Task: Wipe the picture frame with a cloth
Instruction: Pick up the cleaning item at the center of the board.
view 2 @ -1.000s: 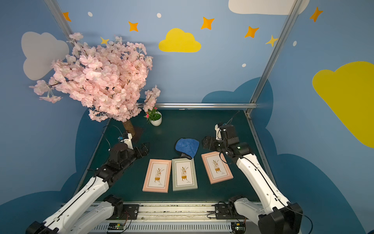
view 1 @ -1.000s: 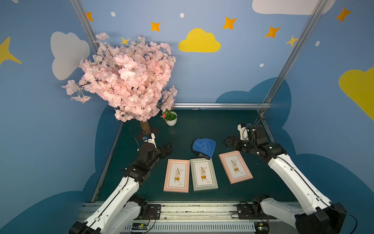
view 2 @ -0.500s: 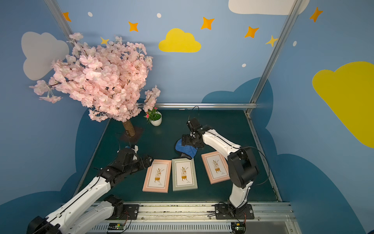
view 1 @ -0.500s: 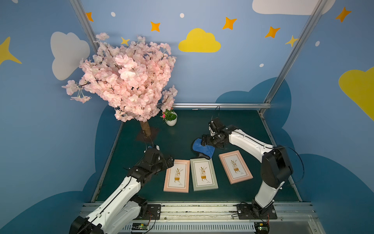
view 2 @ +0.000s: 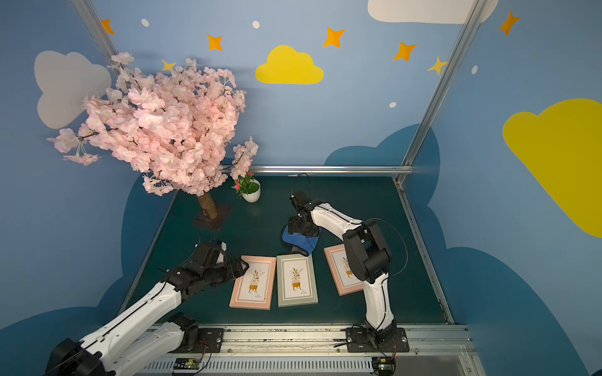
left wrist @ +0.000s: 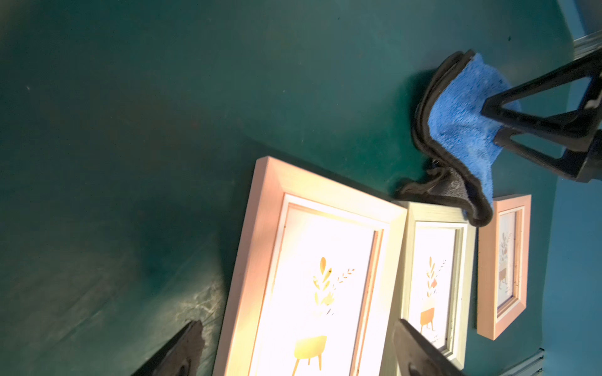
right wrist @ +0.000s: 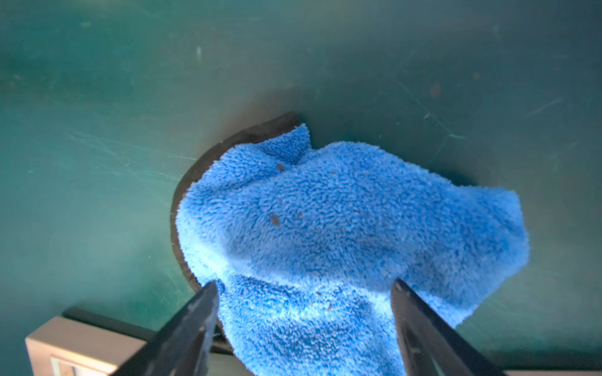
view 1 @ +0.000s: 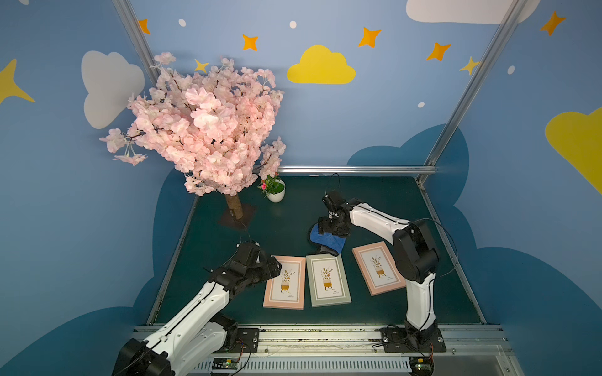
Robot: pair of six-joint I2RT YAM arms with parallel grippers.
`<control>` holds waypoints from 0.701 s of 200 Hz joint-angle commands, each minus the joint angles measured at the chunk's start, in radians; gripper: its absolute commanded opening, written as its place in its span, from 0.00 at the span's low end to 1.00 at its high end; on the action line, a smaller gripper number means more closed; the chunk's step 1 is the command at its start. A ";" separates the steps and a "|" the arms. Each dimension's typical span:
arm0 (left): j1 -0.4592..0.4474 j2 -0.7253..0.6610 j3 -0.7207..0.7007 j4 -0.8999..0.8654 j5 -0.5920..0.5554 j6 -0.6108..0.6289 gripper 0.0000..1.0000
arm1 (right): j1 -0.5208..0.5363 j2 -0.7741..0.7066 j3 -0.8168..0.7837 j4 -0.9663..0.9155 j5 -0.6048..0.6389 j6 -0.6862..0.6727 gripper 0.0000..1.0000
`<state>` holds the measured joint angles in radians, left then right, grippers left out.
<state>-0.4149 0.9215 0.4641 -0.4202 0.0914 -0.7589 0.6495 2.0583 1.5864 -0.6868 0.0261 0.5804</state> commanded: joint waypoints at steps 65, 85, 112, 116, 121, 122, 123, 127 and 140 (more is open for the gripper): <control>-0.009 0.046 -0.015 -0.001 -0.009 -0.020 0.86 | 0.045 0.094 0.064 -0.106 0.099 0.012 0.59; -0.010 0.045 -0.017 0.000 0.003 -0.021 0.84 | 0.050 0.098 0.065 -0.112 0.102 0.013 0.44; -0.013 0.042 -0.037 0.002 0.013 -0.029 0.83 | 0.050 0.067 0.064 -0.122 0.110 0.015 0.19; -0.012 0.039 -0.040 0.003 0.014 -0.030 0.83 | 0.050 0.059 0.063 -0.121 0.110 0.015 0.16; -0.012 0.040 -0.040 0.000 0.016 -0.030 0.83 | 0.050 0.050 0.063 -0.124 0.110 0.015 0.10; -0.012 0.040 -0.040 0.001 0.016 -0.030 0.83 | 0.050 0.047 0.063 -0.125 0.109 0.015 0.09; -0.012 0.040 -0.040 0.000 0.016 -0.029 0.83 | 0.050 0.044 0.063 -0.126 0.108 0.016 0.08; -0.012 0.039 -0.042 -0.001 0.016 -0.028 0.83 | 0.050 0.033 0.063 -0.129 0.108 0.015 0.03; -0.013 0.037 -0.041 -0.005 0.019 -0.027 0.82 | 0.052 -0.009 0.059 -0.141 0.109 0.014 0.00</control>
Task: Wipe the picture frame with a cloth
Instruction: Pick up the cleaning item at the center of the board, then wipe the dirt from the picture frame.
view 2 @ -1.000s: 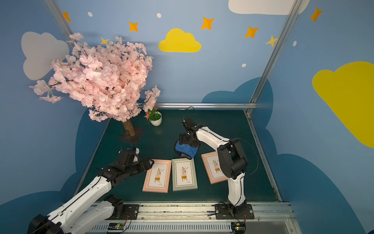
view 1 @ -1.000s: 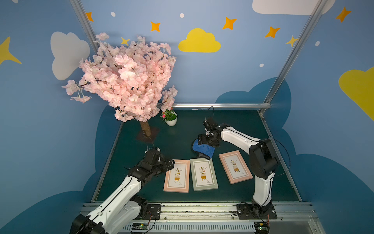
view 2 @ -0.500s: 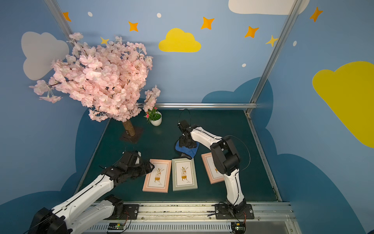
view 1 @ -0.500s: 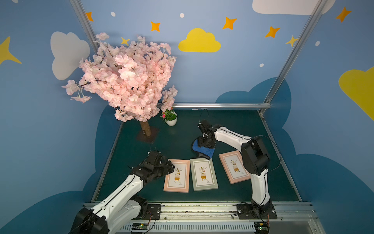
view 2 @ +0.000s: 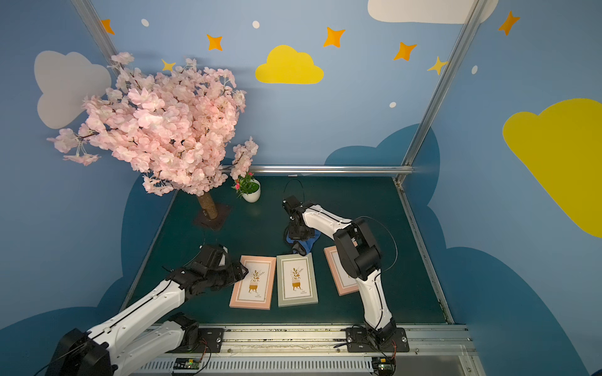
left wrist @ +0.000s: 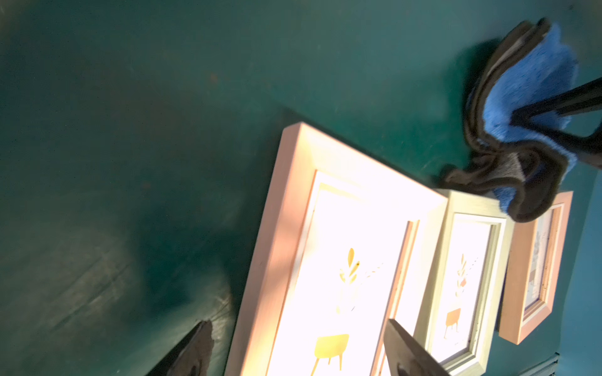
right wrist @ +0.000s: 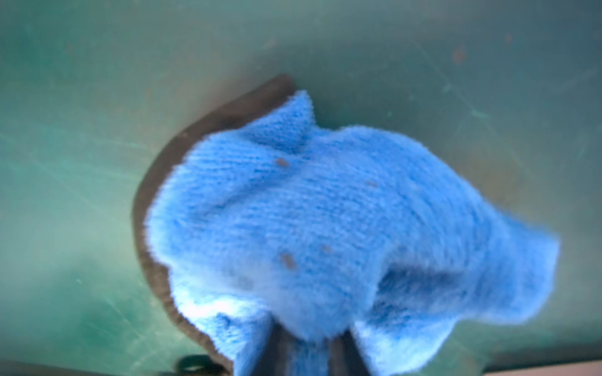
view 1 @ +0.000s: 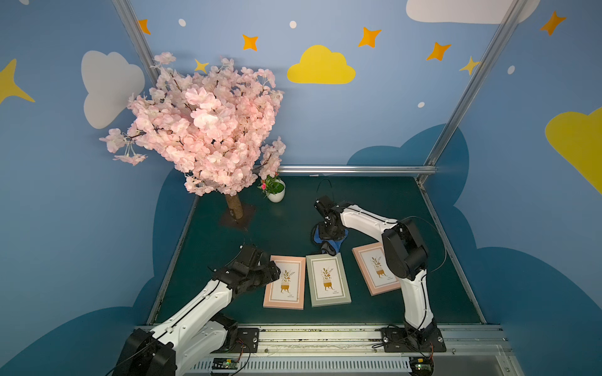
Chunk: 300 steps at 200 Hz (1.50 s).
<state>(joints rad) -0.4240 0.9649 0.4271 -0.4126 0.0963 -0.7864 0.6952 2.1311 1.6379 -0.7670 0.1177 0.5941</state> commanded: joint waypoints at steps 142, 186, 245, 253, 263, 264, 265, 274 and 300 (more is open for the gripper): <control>-0.007 -0.044 -0.056 -0.080 0.013 -0.008 0.40 | 0.420 -0.486 -0.173 -0.001 0.005 0.050 0.00; -0.010 -0.017 -0.086 -0.036 0.037 -0.029 0.29 | 0.486 -0.432 -0.209 0.071 0.027 0.095 0.00; -0.017 -0.012 -0.098 -0.029 0.050 -0.042 0.18 | 0.459 -0.318 -0.210 0.161 0.052 0.095 0.00; -0.019 -0.015 -0.101 -0.031 0.048 -0.041 0.18 | 0.453 -0.294 -0.201 0.162 0.044 0.094 0.00; -0.020 -0.014 -0.109 -0.031 0.043 -0.039 0.18 | 0.447 -0.264 -0.190 0.172 0.021 0.091 0.00; -0.019 -0.014 -0.108 -0.031 0.042 -0.038 0.18 | 0.447 -0.261 -0.189 0.173 0.019 0.091 0.00; -0.019 -0.013 -0.109 -0.031 0.042 -0.038 0.18 | 0.447 -0.258 -0.188 0.174 0.018 0.091 0.00; -0.019 -0.010 -0.112 -0.035 0.039 -0.033 0.18 | 0.450 -0.234 -0.177 0.180 0.016 0.086 0.00; -0.020 0.008 -0.111 -0.043 0.036 -0.016 0.20 | 0.444 -0.178 -0.167 0.197 0.010 0.090 0.00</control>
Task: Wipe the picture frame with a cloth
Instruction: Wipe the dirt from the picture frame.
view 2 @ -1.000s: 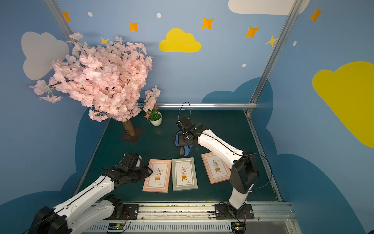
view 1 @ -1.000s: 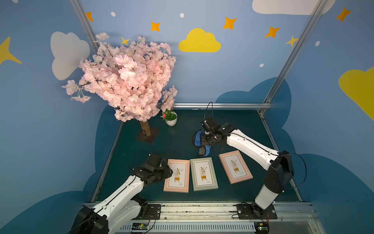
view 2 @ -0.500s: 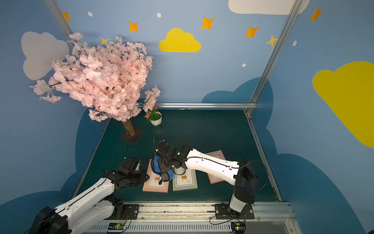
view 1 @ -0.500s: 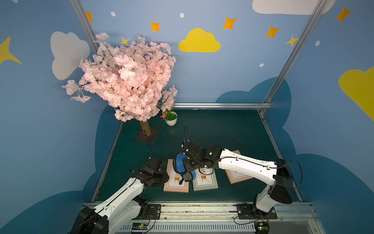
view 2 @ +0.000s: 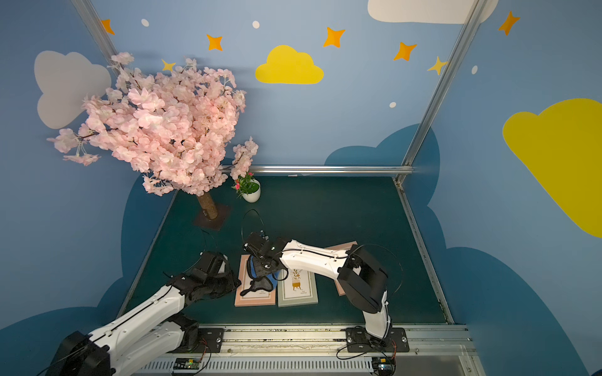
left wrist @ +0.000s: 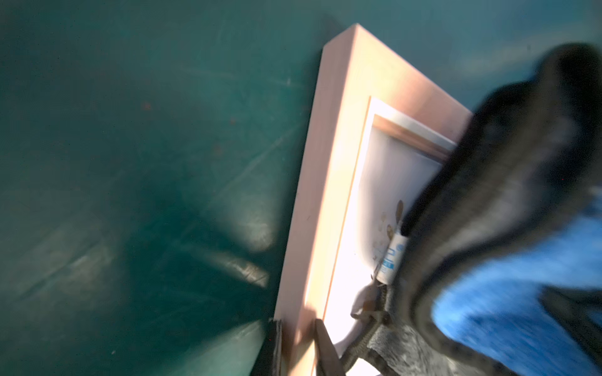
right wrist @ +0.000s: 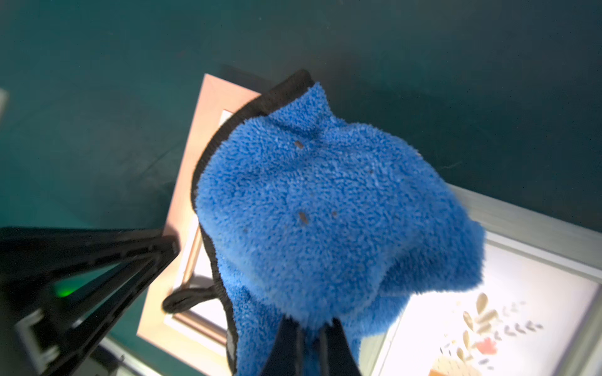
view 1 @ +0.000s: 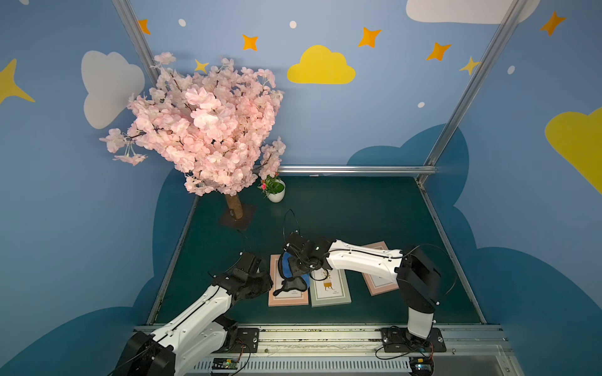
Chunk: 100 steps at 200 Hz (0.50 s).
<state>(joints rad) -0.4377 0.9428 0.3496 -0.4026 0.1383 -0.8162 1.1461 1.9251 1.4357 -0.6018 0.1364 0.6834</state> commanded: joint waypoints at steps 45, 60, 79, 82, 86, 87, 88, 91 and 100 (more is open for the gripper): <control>-0.009 0.053 -0.031 -0.054 -0.015 0.012 0.20 | -0.012 0.115 0.072 0.029 -0.031 -0.008 0.00; -0.010 0.061 -0.029 -0.052 -0.022 0.007 0.17 | -0.010 0.146 0.088 0.010 -0.041 -0.005 0.00; -0.012 0.073 -0.029 -0.052 -0.031 -0.006 0.15 | -0.006 0.176 0.099 -0.018 -0.055 0.004 0.00; -0.013 0.075 -0.031 -0.051 -0.031 -0.007 0.15 | -0.005 0.179 0.097 -0.020 -0.057 0.006 0.00; -0.013 0.078 -0.031 -0.050 -0.031 -0.009 0.14 | -0.003 0.184 0.096 -0.022 -0.060 0.009 0.00; -0.013 0.078 -0.031 -0.049 -0.031 -0.009 0.14 | -0.001 0.184 0.095 -0.023 -0.061 0.009 0.00; -0.013 0.079 -0.031 -0.048 -0.031 -0.011 0.14 | -0.001 0.184 0.094 -0.024 -0.061 0.010 0.00; -0.015 0.082 -0.031 -0.046 -0.031 -0.012 0.14 | 0.001 0.187 0.092 -0.025 -0.062 0.011 0.00; -0.016 0.087 -0.033 -0.041 -0.032 -0.015 0.13 | 0.009 0.190 0.085 -0.032 -0.067 0.017 0.00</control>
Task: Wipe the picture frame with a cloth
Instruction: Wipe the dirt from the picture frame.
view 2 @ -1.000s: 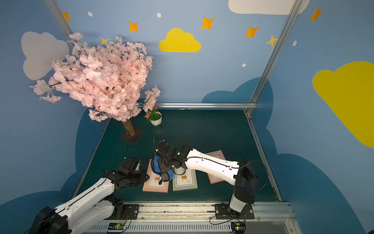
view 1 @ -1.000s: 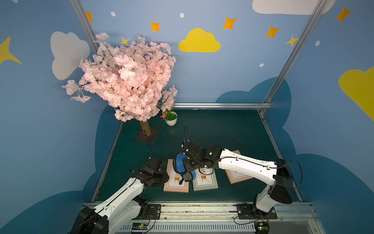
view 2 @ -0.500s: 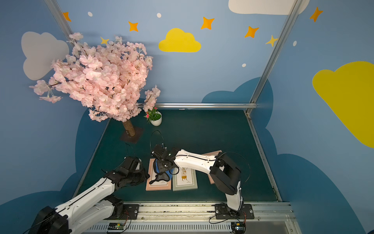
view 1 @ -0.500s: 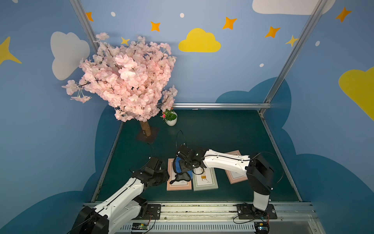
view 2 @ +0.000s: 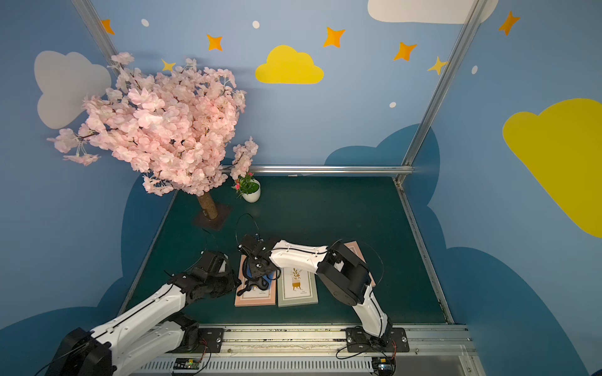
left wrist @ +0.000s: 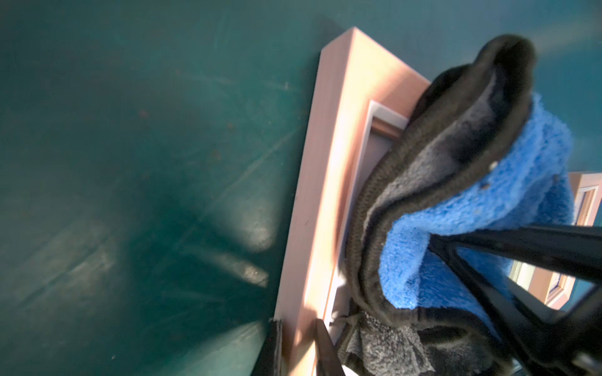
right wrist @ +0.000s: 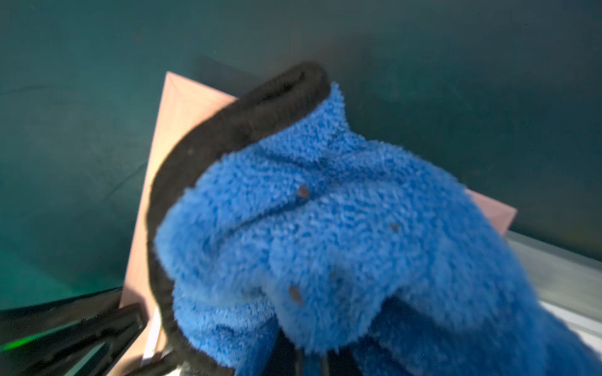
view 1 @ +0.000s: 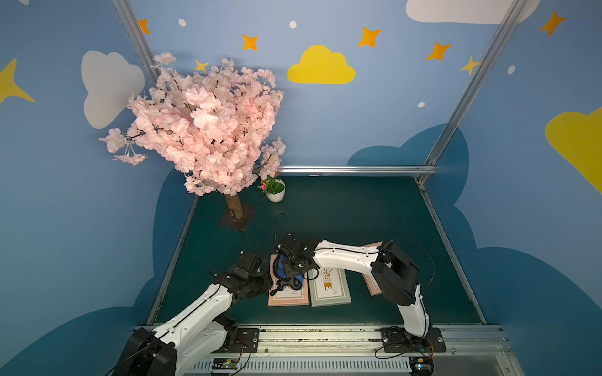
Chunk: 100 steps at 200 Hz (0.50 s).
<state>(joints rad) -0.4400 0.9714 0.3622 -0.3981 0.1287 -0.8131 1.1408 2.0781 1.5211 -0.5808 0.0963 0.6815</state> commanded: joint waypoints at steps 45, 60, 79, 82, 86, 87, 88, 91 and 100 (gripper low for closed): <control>-0.016 0.110 -0.029 -0.047 -0.035 -0.024 0.11 | 0.064 -0.020 -0.122 -0.033 -0.044 0.057 0.00; -0.015 0.130 -0.020 -0.053 -0.036 -0.027 0.11 | 0.081 -0.048 -0.169 -0.011 -0.056 0.072 0.00; -0.016 0.161 -0.013 -0.049 -0.035 -0.029 0.11 | 0.107 -0.082 -0.215 0.022 -0.086 0.085 0.00; -0.016 0.167 -0.013 -0.045 -0.034 -0.029 0.11 | 0.111 -0.087 -0.220 0.026 -0.090 0.087 0.00; -0.016 0.173 -0.015 -0.040 -0.031 -0.029 0.11 | 0.120 -0.093 -0.226 0.031 -0.094 0.086 0.00; -0.016 0.176 -0.015 -0.039 -0.031 -0.029 0.11 | 0.122 -0.095 -0.228 0.031 -0.094 0.087 0.00; -0.016 0.178 -0.015 -0.038 -0.030 -0.029 0.11 | 0.124 -0.096 -0.228 0.031 -0.095 0.086 0.00; -0.016 0.183 -0.014 -0.037 -0.029 -0.029 0.11 | 0.129 -0.101 -0.230 0.032 -0.096 0.088 0.00; -0.016 0.197 -0.009 -0.036 -0.028 -0.028 0.11 | 0.148 -0.113 -0.236 0.027 -0.093 0.092 0.00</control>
<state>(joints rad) -0.4416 1.0592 0.4248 -0.4362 0.1123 -0.8188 1.2320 1.9686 1.3434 -0.4816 0.0738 0.7452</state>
